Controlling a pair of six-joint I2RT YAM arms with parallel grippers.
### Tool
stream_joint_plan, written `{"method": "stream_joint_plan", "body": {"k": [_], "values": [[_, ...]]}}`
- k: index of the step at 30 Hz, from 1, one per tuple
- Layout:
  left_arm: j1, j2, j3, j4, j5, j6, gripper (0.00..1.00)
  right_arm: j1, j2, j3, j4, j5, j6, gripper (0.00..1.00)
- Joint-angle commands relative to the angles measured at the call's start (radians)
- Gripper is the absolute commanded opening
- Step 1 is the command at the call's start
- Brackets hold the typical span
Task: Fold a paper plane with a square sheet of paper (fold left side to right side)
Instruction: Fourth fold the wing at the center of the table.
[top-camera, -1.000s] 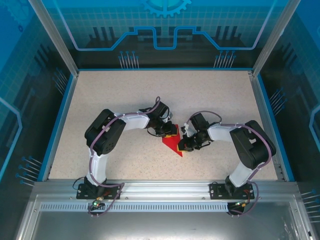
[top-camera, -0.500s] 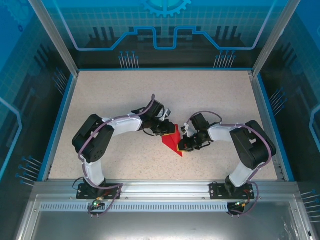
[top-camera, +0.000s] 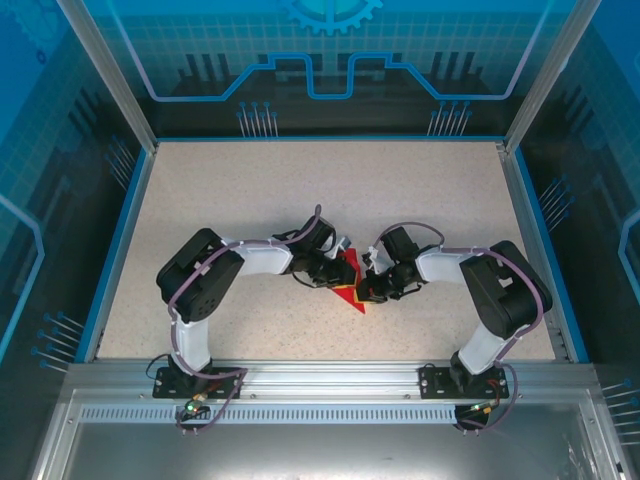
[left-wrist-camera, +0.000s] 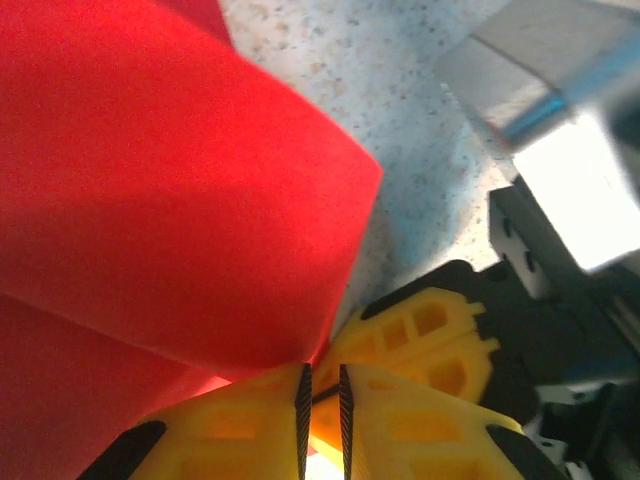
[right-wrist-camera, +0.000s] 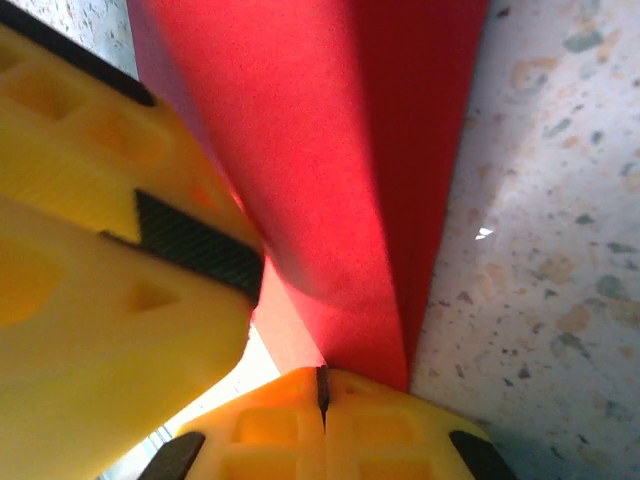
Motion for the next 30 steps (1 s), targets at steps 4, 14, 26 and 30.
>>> {"method": "stream_joint_plan", "body": {"k": [4,14,26,30], "values": [[0.000,0.055,0.026,-0.024,-0.047,0.047,0.16,-0.004,0.055,-0.037,-0.141,0.185,-0.024,0.00],[0.043,0.085,0.071,-0.085,-0.140,0.105,0.12,0.002,0.046,-0.035,-0.171,0.212,-0.036,0.00],[0.123,0.126,0.180,-0.143,-0.156,0.193,0.13,0.004,0.028,-0.050,-0.176,0.208,-0.036,0.00],[0.149,0.139,0.198,-0.152,-0.169,0.215,0.13,0.005,0.021,-0.055,-0.175,0.207,-0.035,0.00]]}}
